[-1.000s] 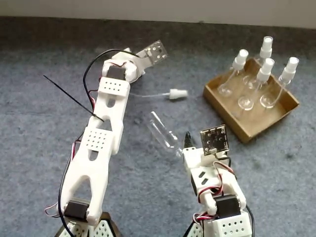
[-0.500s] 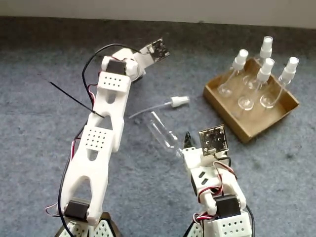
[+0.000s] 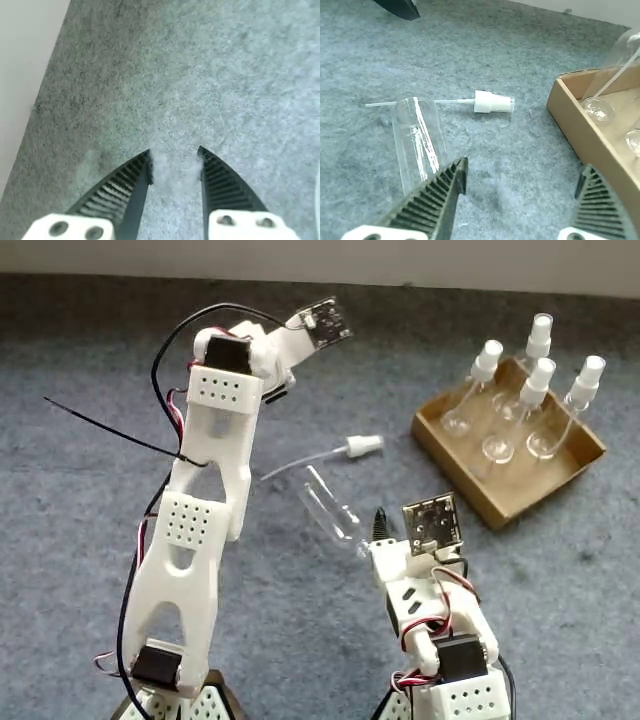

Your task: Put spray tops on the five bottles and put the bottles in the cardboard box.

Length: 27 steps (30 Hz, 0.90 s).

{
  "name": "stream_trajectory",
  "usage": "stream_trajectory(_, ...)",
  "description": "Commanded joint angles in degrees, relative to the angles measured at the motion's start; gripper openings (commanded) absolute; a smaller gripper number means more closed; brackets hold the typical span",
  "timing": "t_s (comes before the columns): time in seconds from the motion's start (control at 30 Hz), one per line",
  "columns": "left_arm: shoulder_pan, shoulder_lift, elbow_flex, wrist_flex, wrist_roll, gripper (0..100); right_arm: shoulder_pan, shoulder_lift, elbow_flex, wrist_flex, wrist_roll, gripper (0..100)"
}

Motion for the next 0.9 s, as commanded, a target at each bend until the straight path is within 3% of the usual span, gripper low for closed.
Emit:
stream_trajectory(0.0, 5.23, -6.37, -1.89, 5.27, 0.26, 13, 0.66, -0.75, 7.96, 0.75, 0.35, 31.3)
stream_trajectory(0.33, 11.74, -7.52, -1.89, 6.24, 0.18, 13, 0.75, -0.75, 7.96, 0.92, 0.35, 31.3)
stream_trajectory(0.87, 11.91, -8.4, -1.89, 6.59, 0.44, 13, 0.66, -0.75, 7.87, 0.92, 0.35, 31.3)
